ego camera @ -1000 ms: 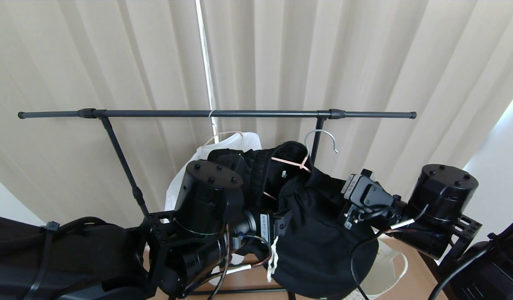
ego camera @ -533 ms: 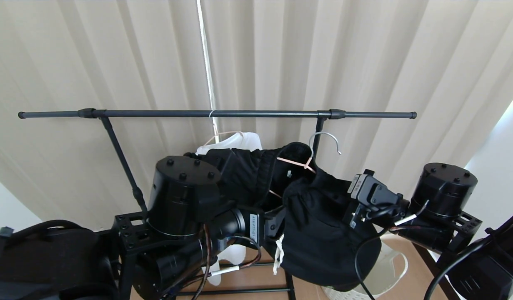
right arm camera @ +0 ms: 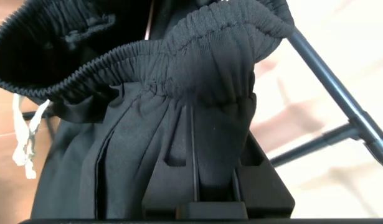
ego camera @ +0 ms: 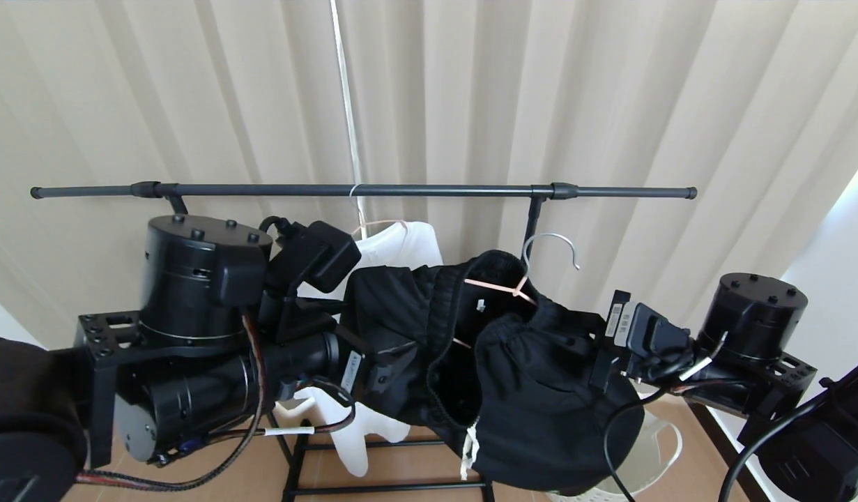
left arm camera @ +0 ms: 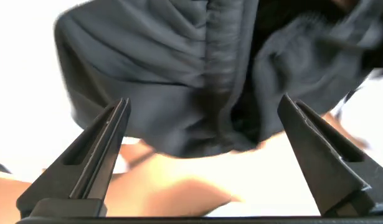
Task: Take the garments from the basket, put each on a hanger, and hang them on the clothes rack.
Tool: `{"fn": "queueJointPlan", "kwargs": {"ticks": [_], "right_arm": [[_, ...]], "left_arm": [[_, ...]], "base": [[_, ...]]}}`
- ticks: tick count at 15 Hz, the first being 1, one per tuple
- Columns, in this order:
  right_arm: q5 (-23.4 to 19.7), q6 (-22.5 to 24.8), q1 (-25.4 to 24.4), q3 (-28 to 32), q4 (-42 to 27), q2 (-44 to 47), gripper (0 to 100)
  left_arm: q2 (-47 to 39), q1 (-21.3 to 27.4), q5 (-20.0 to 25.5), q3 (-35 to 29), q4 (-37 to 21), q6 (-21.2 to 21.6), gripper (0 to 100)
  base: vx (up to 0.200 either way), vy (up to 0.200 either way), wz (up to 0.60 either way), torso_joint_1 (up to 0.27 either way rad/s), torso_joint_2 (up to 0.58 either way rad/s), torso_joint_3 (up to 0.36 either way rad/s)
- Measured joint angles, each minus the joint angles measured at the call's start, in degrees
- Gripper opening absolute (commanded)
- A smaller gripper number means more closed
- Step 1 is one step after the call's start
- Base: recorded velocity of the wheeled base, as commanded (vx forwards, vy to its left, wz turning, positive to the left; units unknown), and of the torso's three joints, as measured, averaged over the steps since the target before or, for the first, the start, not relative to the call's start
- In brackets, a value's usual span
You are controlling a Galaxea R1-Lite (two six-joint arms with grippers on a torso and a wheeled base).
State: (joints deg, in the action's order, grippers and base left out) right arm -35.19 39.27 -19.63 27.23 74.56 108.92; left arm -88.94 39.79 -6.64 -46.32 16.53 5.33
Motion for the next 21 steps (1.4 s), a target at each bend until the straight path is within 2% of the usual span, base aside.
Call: {"fn": "queueJointPlan", "kwargs": {"ticks": [1, 3, 8, 11, 13, 15, 18, 21], "right_arm": [[-2.4, 0.0, 0.5, -0.5, 0.0, 0.0, 0], [-5.7, 0.1, 1.0, -1.3, -0.1, 0.0, 0], [-9.5, 0.1, 1.0, -2.3, -0.5, 0.0, 0], [-11.2, 0.0, 0.6, -2.7, -0.5, 0.0, 0], [-12.2, 0.0, 0.1, -2.9, -0.6, 0.0, 0], [-12.4, 0.0, -0.8, -3.1, -0.7, 0.2, 0], [-12.5, 0.0, -1.8, -3.1, -0.7, 0.9, 0], [-13.0, -0.1, -2.1, -3.1, -0.7, 1.0, 0]], "left_arm": [[0.9, -1.0, 1.3, -1.8, -3.8, 2.5, 100], [2.2, -3.5, 6.9, -6.4, -11.3, 8.1, 100], [2.2, -11.0, 23.0, -17.7, -26.0, 23.8, 100], [-0.4, -14.0, 31.3, -24.0, -31.5, 32.9, 100], [-2.7, -14.4, 32.7, -27.8, -34.4, 38.2, 100], [-5.0, -13.8, 34.3, -31.1, -37.2, 41.6, 100], [-8.0, -12.3, 35.1, -34.0, -39.2, 44.0, 100], [-10.1, -10.9, 35.8, -33.5, -39.2, 45.5, 100]], "base": [[0.000, 0.000, 0.00, 0.000, 0.00, 0.000], [0.000, 0.000, 0.00, 0.000, 0.00, 0.000], [0.000, 0.000, 0.00, 0.000, 0.00, 0.000], [0.000, 0.000, 0.00, 0.000, 0.00, 0.000], [0.000, 0.000, 0.00, 0.000, 0.00, 0.000], [0.000, 0.000, 0.00, 0.000, 0.00, 0.000], [0.000, 0.000, 0.00, 0.000, 0.00, 0.000], [0.000, 0.000, 0.00, 0.000, 0.00, 0.000]]}}
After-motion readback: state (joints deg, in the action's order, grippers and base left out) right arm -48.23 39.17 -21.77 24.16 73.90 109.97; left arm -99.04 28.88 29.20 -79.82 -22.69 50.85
